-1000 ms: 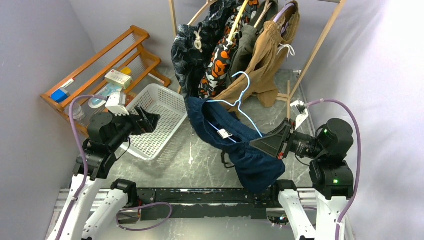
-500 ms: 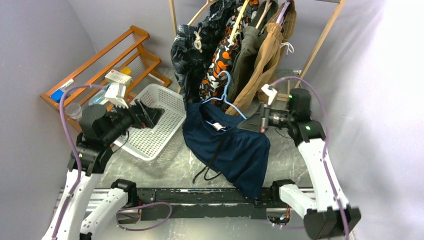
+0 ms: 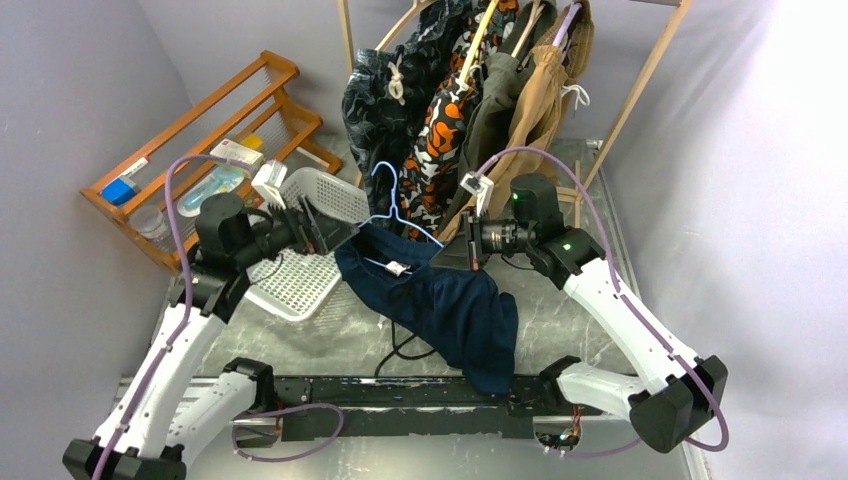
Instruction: Remove the shorts from the hanger
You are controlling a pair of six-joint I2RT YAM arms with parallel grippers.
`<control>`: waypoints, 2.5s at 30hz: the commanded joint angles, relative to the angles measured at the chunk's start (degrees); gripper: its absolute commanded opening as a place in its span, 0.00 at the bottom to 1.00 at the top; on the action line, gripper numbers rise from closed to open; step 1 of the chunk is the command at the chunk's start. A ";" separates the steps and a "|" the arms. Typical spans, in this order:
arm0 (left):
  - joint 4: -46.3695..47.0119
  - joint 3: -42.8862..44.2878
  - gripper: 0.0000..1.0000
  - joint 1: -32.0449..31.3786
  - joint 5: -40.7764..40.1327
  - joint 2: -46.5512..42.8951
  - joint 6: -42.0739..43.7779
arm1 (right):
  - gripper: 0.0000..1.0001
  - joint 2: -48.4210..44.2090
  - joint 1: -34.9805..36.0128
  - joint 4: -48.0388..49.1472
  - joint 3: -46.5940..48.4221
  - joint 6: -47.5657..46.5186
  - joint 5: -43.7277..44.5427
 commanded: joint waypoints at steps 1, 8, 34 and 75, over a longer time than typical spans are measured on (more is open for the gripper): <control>6.78 -2.12 0.98 -0.59 7.92 -4.28 -0.71 | 0.00 -0.50 0.61 5.07 -0.70 3.92 1.72; 12.89 -0.31 0.92 -1.83 7.96 1.73 -0.20 | 0.00 -3.83 2.51 12.18 -8.81 9.69 0.84; 6.38 13.98 0.44 -15.89 -0.84 23.41 10.57 | 0.00 -4.85 3.07 5.83 -6.01 5.78 3.18; -20.04 37.24 0.07 -40.40 -60.96 27.66 20.33 | 0.54 0.22 3.52 -28.78 21.78 3.50 32.81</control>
